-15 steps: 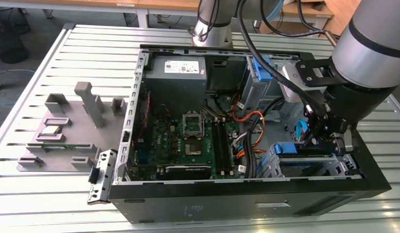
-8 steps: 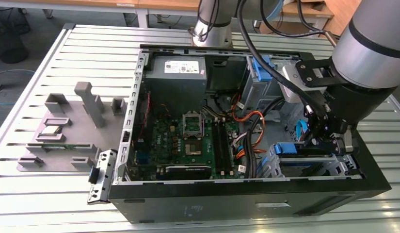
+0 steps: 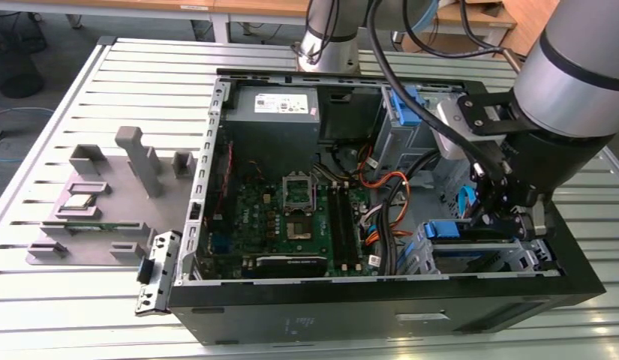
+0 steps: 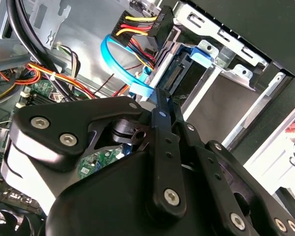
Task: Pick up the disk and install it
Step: 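Insert the first disk wire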
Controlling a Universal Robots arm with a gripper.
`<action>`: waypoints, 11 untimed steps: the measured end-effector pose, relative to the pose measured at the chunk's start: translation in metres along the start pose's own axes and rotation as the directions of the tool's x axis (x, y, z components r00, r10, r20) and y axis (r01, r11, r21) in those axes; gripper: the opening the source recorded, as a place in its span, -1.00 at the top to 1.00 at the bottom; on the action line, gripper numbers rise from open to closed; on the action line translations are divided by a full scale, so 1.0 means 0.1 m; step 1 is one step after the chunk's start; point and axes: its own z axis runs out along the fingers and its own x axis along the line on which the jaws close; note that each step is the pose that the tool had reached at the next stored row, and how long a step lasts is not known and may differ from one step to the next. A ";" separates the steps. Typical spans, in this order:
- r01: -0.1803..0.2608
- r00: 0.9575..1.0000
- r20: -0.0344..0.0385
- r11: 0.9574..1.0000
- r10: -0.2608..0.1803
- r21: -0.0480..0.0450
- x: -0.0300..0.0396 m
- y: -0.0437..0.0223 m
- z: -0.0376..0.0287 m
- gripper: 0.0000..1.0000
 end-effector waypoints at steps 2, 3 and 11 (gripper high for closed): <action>0.000 1.000 0.000 1.000 0.000 0.001 0.001 0.002 0.008 0.68; 0.000 1.000 0.000 1.000 0.000 0.001 0.001 0.002 0.011 0.68; 0.000 1.000 0.000 1.000 0.000 0.001 0.001 0.006 0.029 0.68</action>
